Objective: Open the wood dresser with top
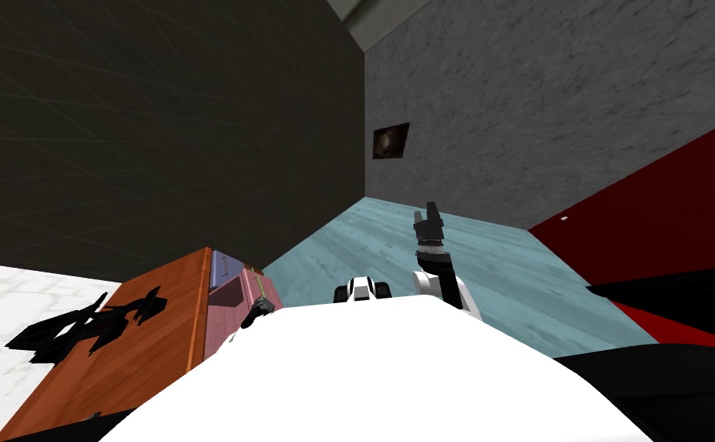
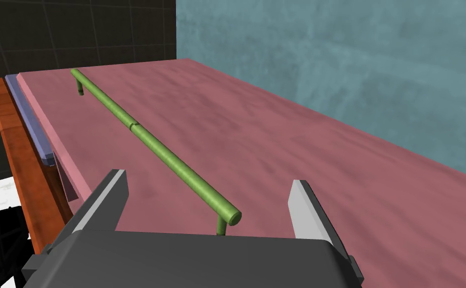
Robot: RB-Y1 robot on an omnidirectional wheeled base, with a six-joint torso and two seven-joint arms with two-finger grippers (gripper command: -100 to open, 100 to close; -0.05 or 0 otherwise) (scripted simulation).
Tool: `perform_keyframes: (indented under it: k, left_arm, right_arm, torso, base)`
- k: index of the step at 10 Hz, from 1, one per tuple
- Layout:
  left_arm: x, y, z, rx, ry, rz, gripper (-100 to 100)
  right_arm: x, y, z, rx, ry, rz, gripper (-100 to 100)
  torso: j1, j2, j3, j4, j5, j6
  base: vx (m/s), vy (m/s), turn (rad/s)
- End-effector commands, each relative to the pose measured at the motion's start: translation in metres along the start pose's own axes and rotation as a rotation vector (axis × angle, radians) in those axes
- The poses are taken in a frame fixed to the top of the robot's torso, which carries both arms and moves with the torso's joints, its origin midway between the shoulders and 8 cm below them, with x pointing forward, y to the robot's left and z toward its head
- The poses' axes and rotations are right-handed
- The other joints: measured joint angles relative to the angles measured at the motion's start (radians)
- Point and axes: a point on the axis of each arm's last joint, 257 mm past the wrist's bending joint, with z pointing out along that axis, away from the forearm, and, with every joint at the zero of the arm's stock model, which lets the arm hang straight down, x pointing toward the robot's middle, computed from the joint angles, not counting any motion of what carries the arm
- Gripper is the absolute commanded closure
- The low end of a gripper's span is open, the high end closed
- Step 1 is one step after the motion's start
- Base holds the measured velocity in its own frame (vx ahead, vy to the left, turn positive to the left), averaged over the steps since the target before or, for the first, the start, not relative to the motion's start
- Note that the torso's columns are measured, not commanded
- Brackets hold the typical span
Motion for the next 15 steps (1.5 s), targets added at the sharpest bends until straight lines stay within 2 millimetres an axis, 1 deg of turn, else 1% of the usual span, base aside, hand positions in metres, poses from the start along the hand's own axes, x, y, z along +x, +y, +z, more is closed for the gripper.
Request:
perform_keyframes:
  k: [1,4,6,8,9,10,15]
  left_arm:
    - [-0.007,-0.025,0.008,-0.001,-0.025,-0.015,-100]
    - [-0.016,-0.058,0.013,0.004,-0.052,-0.033,-100]
    - [-0.016,-0.058,0.013,0.004,-0.052,-0.033,-100]
    - [-0.021,-0.080,0.016,0.008,-0.070,-0.046,-100]
    - [-0.020,-0.073,0.015,0.009,-0.064,-0.040,-100]
    - [-0.021,-0.074,0.015,0.007,-0.066,-0.042,0]
    - [-0.021,-0.074,0.015,0.007,-0.066,-0.042,0]
  right_arm:
    - [0.000,0.000,0.000,0.000,0.000,0.000,0]
    - [0.000,0.000,0.000,0.000,0.000,0.000,0]
    - [0.000,0.000,0.000,0.000,0.000,0.000,0]
    - [0.000,0.000,0.000,0.000,0.000,0.000,0]
    - [0.000,0.000,0.000,0.000,0.000,0.000,0]
    - [0.000,0.000,0.000,0.000,0.000,0.000,0]
    - [0.000,0.000,0.000,0.000,0.000,0.000,0]
  torso:
    - [-0.001,0.001,0.000,0.000,0.000,0.000]
    - [-0.002,0.000,0.000,0.000,0.000,0.000]
    - [0.002,-0.001,-0.001,0.000,0.000,0.000]
    - [0.001,-0.001,-0.001,0.000,0.000,0.000]
    - [-0.002,0.002,0.001,0.001,-0.001,0.000]
    - [-0.001,0.001,0.001,0.000,0.000,0.000]
    - [-0.001,0.001,0.000,0.000,0.000,0.000]
  base:
    - [-0.103,-0.054,-0.141]
    - [-0.097,-0.073,-0.100]
    - [-0.042,-0.026,-0.006]
    - [-0.051,-0.031,-0.092]
    - [-0.037,-0.021,-0.021]
    - [-0.006,-0.004,0.005]
    - [0.000,0.000,0.000]
